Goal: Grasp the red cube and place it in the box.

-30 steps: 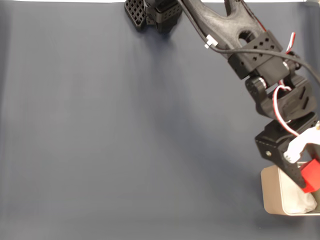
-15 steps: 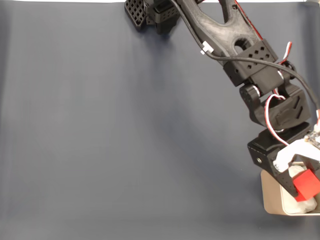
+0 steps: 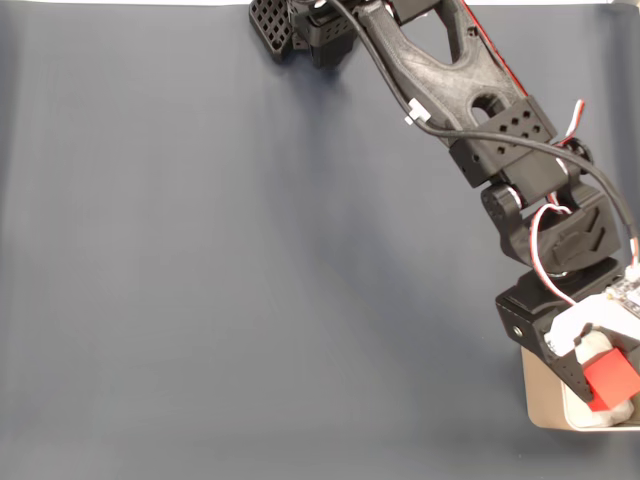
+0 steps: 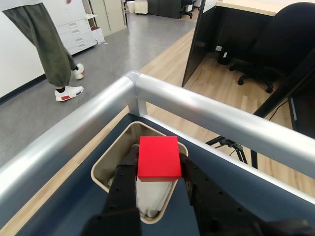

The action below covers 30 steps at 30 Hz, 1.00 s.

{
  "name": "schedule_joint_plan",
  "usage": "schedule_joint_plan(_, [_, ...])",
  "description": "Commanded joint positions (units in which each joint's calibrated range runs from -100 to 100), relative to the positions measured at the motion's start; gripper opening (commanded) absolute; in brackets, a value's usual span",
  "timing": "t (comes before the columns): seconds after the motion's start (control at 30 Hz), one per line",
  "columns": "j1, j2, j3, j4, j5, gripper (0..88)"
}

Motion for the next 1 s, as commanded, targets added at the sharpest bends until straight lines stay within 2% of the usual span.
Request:
schedule_joint_plan(0.0, [-0.2, -0.3, -3.8, -0.6, 0.3, 0.0])
schedule_joint_plan(0.97, [-1.7, 2.4, -5.8, -0.6, 1.1, 0.0])
